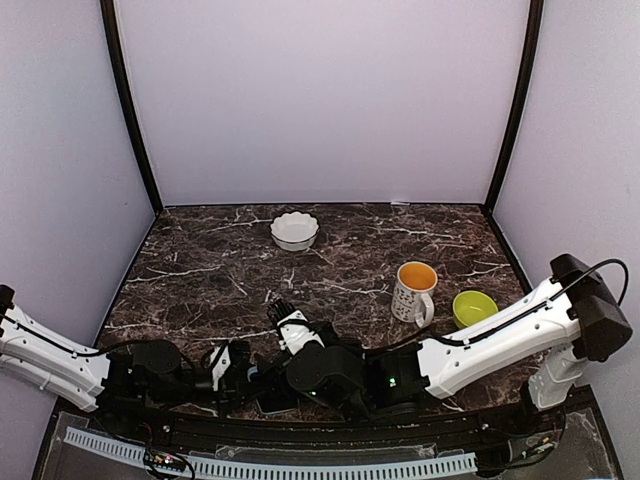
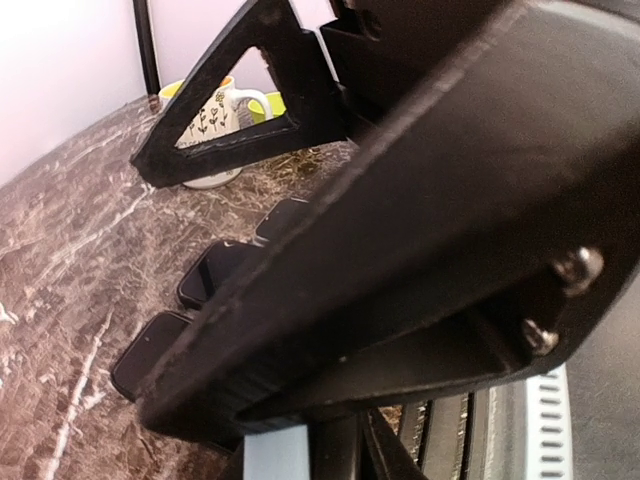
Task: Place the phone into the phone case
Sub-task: Pass from the left arm to the right
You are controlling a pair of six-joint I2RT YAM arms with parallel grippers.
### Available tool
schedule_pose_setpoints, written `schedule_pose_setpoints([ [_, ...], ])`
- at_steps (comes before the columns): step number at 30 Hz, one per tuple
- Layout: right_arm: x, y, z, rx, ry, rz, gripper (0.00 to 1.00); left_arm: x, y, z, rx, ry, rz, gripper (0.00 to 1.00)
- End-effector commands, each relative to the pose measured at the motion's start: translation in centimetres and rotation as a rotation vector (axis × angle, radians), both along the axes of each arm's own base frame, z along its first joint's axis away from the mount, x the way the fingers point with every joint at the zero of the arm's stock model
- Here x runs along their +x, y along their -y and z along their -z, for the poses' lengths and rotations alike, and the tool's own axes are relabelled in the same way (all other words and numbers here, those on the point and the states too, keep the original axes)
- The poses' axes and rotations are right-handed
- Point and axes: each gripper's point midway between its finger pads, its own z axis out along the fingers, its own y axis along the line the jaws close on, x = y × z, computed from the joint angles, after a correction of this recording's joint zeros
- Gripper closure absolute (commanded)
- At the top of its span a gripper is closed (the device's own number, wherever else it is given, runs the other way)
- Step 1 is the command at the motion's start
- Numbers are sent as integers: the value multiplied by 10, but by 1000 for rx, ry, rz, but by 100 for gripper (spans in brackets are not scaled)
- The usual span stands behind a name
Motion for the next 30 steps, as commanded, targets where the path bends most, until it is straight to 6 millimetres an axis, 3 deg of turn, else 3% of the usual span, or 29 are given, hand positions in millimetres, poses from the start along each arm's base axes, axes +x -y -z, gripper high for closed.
schedule_pose_setpoints([
  [1, 0, 16, 36, -174, -2, -39, 2, -3, 3, -15, -39, 10, 21, 87],
  [3, -1, 15, 20, -126, -20, -91, 2, -3, -1, -17, -52, 13, 20, 97],
  [5, 2, 19, -1, -66, -34, -147, 2, -4, -4, -18, -59, 20, 20, 100],
  [11, -16, 32, -37, 86, -111, -489, 2, -10, -4, -33, -75, 40, 61, 100],
  [15, -40, 40, -54, 91, -93, -676, 2, -29, 5, -66, -116, 62, 181, 100],
  [20, -72, 36, -92, 117, -71, -886, 5, -47, 18, -121, -165, 80, 304, 100],
  [23, -75, 35, -98, 117, -65, -906, 6, -51, 20, -146, -184, 102, 332, 100],
  [26, -74, 35, -95, 121, -74, -899, 9, -53, 20, -158, -192, 120, 347, 100],
  [30, -73, 35, -97, 138, -78, -886, 30, -56, 22, -166, -188, 136, 369, 100],
])
